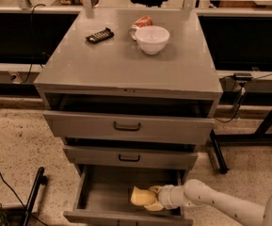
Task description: Place sponge into bottom drawer
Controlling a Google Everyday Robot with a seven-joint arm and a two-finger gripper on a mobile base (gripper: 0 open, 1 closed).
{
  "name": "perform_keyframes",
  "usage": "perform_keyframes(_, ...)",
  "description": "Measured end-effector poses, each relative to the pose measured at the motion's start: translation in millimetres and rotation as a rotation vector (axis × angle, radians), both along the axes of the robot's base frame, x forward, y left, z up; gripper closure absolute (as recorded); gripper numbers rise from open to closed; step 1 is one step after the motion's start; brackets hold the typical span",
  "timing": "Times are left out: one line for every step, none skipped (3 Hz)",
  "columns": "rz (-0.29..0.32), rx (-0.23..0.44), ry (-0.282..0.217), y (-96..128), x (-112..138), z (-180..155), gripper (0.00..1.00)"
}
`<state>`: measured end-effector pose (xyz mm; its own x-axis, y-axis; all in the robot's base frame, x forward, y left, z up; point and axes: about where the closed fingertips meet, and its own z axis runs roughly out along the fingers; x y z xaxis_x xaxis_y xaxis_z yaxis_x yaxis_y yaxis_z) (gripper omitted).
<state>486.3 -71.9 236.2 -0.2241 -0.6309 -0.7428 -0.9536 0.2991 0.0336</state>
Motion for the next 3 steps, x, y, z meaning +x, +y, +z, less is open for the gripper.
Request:
perform_keyframes(-0.043,0.097,-0.032,10.5,7.5,-5.9,0.33)
perform_keyframes(-0.043,0.116,-0.035,14.8,7.9,-8.8,0.08)
perform_keyframes(-0.041,0.118,-0.034,16.0,7.3,-9.2,0.00)
